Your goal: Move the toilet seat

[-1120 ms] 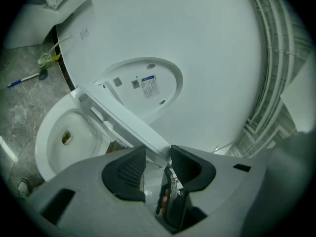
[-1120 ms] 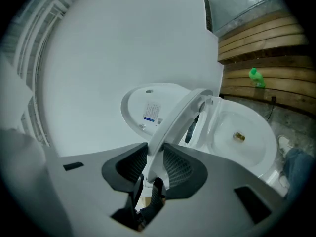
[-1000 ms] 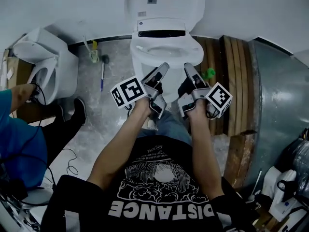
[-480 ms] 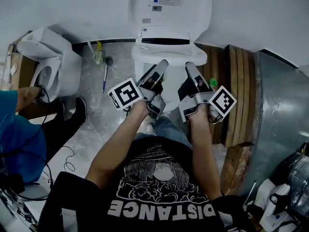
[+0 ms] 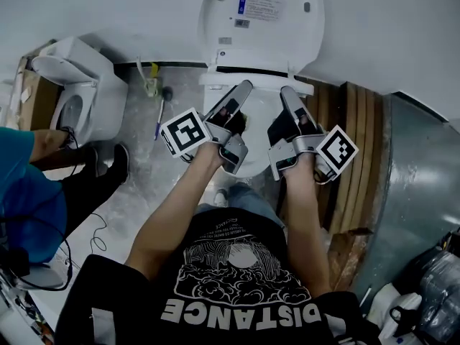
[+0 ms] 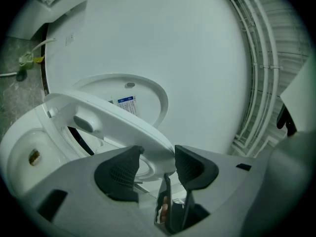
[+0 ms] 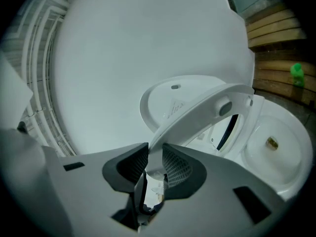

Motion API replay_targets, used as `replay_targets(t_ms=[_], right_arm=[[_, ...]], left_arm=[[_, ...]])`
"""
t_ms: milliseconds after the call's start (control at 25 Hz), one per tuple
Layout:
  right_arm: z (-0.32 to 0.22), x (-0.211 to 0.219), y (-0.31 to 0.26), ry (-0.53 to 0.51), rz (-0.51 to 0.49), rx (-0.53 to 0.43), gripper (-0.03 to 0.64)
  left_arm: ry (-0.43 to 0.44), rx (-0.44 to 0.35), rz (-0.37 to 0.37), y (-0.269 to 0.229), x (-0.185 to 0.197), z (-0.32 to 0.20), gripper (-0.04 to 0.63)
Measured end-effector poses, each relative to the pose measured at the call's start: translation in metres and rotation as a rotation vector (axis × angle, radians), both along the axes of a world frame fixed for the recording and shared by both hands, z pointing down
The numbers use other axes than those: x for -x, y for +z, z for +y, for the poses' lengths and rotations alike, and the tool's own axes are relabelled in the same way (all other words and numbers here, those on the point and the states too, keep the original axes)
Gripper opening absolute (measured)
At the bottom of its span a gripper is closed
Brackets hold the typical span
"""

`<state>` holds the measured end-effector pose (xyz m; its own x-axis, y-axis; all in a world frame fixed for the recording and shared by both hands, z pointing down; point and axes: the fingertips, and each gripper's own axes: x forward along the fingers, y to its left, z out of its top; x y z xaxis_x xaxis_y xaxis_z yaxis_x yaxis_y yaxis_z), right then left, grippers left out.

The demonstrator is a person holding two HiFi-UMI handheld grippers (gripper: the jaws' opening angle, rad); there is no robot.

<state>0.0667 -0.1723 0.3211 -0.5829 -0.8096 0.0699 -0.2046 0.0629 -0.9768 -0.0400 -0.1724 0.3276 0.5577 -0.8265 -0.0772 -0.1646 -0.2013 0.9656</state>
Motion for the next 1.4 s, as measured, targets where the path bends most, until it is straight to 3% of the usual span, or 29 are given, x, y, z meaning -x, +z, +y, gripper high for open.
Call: replay_targets(t_ms=[320, 640, 1000, 1160, 1400], right_arm=[[-0.017, 0.005, -0.024, -0.075, 0.022, -0.109, 0.097], [-0.056, 0.005, -0.024, -0.158, 0.025, -0.117, 0.097], [-0.068, 0.005, -0.028, -0.183, 0.053, -0.144, 0.091], [-0.075, 0.007, -0.028, -0.174, 0.051, -0.156, 0.086], [-0.124, 0.019, -0.010, -0.145, 0.072, -0.124, 0.064]], left_arm=[[-0.039, -0.062, -0.064, -0.022, 0.004, -0.013, 0.215], [-0.097, -0.035, -0.105, -0.025, 0.003, -0.050, 0.213], [-0.111, -0.045, -0.162, -0.029, 0.004, -0.062, 0.207], [-0.097, -0.043, -0.205, -0.025, 0.005, -0.068, 0.169], [-0.071, -0.015, -0.214, -0.010, 0.019, -0.115, 0.141]])
